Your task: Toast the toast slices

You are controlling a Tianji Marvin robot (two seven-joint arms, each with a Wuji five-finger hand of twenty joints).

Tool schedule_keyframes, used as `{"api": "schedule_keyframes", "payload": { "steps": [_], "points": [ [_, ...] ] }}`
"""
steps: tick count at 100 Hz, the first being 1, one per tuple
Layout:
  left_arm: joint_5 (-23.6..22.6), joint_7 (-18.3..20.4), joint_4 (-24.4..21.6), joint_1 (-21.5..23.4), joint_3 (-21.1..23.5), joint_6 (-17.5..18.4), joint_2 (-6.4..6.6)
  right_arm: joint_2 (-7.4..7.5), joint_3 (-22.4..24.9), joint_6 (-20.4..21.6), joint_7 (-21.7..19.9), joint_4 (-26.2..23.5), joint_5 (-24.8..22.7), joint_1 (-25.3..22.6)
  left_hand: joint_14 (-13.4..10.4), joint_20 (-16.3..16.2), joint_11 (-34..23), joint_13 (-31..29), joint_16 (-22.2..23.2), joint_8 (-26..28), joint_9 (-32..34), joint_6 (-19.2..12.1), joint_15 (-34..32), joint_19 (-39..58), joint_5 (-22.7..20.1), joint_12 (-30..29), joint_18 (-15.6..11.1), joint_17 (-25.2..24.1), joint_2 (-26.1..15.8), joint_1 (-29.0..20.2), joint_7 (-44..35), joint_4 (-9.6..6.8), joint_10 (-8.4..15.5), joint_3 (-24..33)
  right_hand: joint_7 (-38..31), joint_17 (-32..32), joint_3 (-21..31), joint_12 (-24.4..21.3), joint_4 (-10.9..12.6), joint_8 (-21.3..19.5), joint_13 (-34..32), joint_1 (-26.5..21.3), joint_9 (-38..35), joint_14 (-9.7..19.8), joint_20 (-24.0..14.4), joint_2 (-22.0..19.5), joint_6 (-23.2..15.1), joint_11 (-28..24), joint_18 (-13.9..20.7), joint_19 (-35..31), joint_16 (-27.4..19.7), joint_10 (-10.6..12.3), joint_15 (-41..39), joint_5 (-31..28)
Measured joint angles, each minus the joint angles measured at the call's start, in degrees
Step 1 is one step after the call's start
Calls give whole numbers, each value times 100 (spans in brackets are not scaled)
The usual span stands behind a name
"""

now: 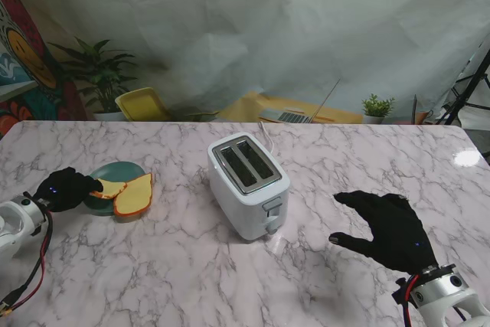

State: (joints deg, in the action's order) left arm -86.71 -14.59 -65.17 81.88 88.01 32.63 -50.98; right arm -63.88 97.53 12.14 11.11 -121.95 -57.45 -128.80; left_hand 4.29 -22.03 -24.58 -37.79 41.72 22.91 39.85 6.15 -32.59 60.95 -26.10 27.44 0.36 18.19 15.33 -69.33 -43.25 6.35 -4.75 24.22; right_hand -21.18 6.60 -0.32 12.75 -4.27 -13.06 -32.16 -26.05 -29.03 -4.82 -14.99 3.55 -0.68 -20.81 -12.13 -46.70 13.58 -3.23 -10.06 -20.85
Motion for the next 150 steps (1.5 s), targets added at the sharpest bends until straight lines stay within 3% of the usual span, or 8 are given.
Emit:
{"api": "schedule_keyframes", "payload": {
  "steps": [15,29,61,83,98,113,131,150],
  "points": [
    [-132,-111,-212,12,140,103,-4,0,-3,5,12,3,0,2,90,-574,34,-132,353,2,546,-173,-367,201,-203,514,120,16,10,-57,-473,-2,16,-134,0,1,0,0,0,0,0,0,0,0,-2,0,0,0,0,0,0,0,0,0],
    [-152,-126,-353,-21,217,125,-5,0,-3,6,17,4,0,2,242,-779,41,-388,595,18,823,-307,-475,211,-431,783,350,136,126,-57,-582,-2,26,-136,0,8,0,0,0,0,0,0,0,0,-3,0,0,0,-1,-1,0,0,0,0],
    [175,52,-1086,62,464,76,-159,-1,-29,4,46,6,-2,-1,284,-856,44,-539,1257,122,899,-444,-466,189,-567,1131,412,226,192,-48,-647,-2,70,-44,-18,18,0,0,0,0,-1,0,-76,0,-6,0,0,-7,-2,-4,0,-1,0,-71],
    [512,-186,-1857,283,500,-384,-391,8,-175,-3,166,13,-76,49,287,-856,29,-710,1446,99,959,-340,-466,189,-567,1250,431,308,239,-44,-552,6,16,38,-16,69,-1,20,0,-4,-67,-95,-159,0,-8,0,0,-18,-7,-12,39,-4,0,-260],
    [780,-555,-2349,401,356,-630,-526,34,-405,-17,494,90,-376,214,287,-856,28,-811,1463,77,967,-266,-464,189,-567,1269,444,420,245,-35,-449,6,2,89,-110,113,-25,52,0,-48,-138,-182,-301,0,-15,24,0,-36,-8,-112,41,-5,0,-346],
    [944,-876,-2811,470,55,-949,-646,66,-701,-83,739,189,-728,526,287,-856,28,-935,1465,75,1029,-222,-462,189,-567,1303,472,540,247,-30,-410,7,-2,90,-305,190,-24,144,0,-119,-265,-350,-444,74,-17,318,0,-224,29,-300,41,-5,-6,-472],
    [1717,-1006,-3182,471,-408,-1068,-819,96,-1087,-83,796,238,-629,1041,287,-935,35,-1112,1469,1,1174,-177,-462,189,-573,1303,493,707,372,121,-182,7,-4,258,-512,347,2,228,5,-149,-355,-547,-584,138,-17,667,0,-415,200,-545,38,-14,-71,-619],
    [2116,-1037,-3341,431,-783,-1068,-1012,100,-1572,-379,962,268,-596,1619,287,-1063,102,-1262,1516,-75,1314,-84,-402,172,-617,1304,513,839,499,249,463,7,-4,451,-651,548,-27,319,5,-202,-461,-698,-604,140,-17,900,1,-548,282,-708,21,-91,-210,-641]
  ]
}}
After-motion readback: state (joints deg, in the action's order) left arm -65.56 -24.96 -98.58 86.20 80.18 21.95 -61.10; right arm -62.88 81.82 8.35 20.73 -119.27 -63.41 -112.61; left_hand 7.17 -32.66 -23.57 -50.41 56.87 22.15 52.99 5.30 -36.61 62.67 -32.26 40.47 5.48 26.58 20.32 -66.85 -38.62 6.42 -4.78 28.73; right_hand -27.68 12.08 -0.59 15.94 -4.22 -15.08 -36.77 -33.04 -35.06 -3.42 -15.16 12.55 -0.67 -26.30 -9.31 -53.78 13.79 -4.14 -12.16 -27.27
